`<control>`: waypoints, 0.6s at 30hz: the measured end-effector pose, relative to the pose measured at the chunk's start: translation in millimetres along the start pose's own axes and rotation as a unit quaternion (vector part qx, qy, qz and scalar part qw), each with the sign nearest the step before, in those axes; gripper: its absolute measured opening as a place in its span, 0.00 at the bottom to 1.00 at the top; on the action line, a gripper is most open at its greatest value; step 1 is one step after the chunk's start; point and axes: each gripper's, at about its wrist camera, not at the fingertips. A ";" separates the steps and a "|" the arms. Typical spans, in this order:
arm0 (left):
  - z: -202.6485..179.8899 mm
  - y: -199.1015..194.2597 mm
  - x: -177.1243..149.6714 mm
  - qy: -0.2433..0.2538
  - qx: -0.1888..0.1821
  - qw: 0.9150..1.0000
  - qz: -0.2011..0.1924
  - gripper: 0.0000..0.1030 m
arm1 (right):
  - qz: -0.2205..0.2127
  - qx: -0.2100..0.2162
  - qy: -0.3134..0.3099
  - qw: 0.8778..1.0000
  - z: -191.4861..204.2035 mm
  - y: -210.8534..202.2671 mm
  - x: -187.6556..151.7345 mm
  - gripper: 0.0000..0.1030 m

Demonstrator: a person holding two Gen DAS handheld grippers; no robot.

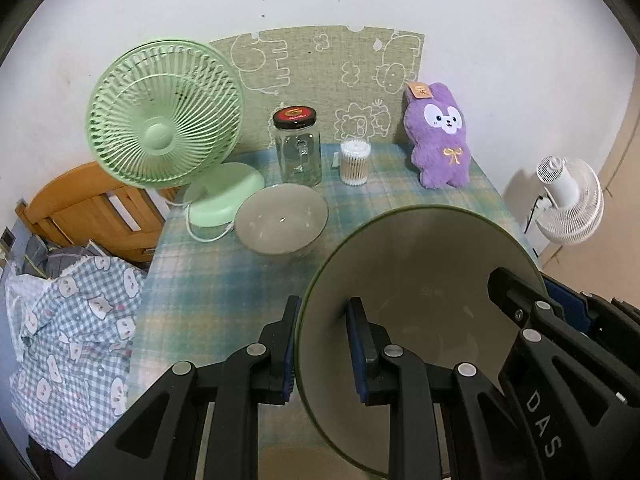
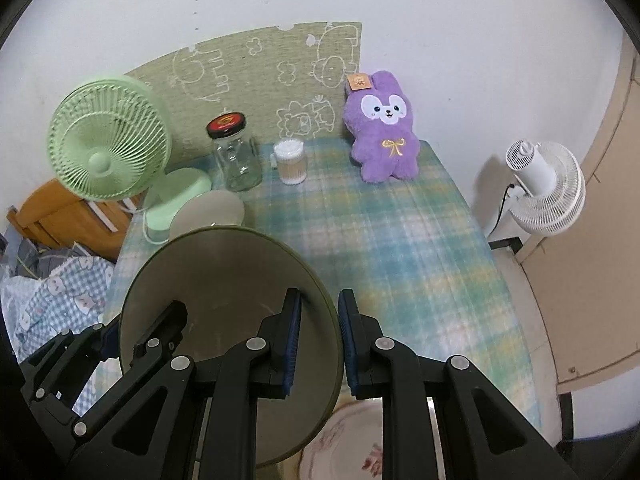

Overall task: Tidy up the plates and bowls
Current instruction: 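Carry the second beige bowl with both grippers and lower it near the plate stack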

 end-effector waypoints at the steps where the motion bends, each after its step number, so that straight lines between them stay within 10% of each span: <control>1: 2.5 -2.3 -3.7 0.000 -0.001 1.000 0.000 0.20 | 0.000 -0.001 0.000 1.000 2.7 -2.6 -4.7 0.22; 18: 44.6 -4.7 -86.3 0.011 -0.006 0.999 0.031 0.20 | 0.030 -0.006 0.015 0.999 49.8 -6.5 -97.4 0.22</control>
Point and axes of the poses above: each gripper's, at about its wrist camera, not at the fingertips, and y roughly the way its jaws point, z to its left, x to its top, and after that the axes turned 5 degrees about z, right-handed
